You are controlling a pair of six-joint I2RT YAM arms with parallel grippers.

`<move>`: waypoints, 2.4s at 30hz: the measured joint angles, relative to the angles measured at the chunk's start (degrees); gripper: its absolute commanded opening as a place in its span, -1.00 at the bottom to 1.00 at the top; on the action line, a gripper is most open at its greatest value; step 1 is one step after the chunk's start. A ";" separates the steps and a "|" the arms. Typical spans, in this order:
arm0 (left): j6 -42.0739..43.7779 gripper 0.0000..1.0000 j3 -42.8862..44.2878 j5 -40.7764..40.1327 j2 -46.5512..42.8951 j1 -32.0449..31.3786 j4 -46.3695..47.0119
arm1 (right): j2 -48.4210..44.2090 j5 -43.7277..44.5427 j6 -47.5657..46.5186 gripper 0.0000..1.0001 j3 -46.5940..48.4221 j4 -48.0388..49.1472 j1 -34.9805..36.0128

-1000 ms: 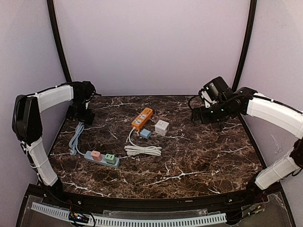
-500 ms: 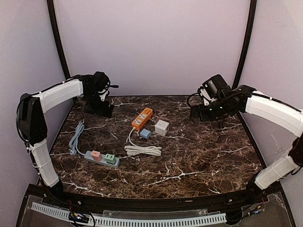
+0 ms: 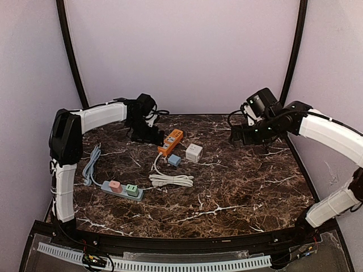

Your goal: Insert the plug

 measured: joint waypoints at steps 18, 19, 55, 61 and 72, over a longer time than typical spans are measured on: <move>2.82 0.29 10.73 2.36 13.42 -2.32 4.76 | -1.57 -0.09 1.92 0.97 -0.59 -5.35 0.00; 3.48 0.26 11.30 2.25 14.12 -2.54 4.85 | -1.57 -0.15 2.12 0.97 -0.59 -5.51 0.00; 15.28 -0.49 -1.27 3.67 7.26 -20.61 5.14 | -9.22 -0.28 4.00 0.97 -7.30 -7.10 0.00; 16.31 -0.19 -4.15 3.30 4.52 -24.13 3.50 | -9.75 -0.44 3.98 0.97 -8.26 -6.86 0.00; 17.18 0.63 -3.45 0.33 3.02 -24.17 -0.37 | -9.11 -0.98 3.98 0.97 -8.61 -2.82 0.00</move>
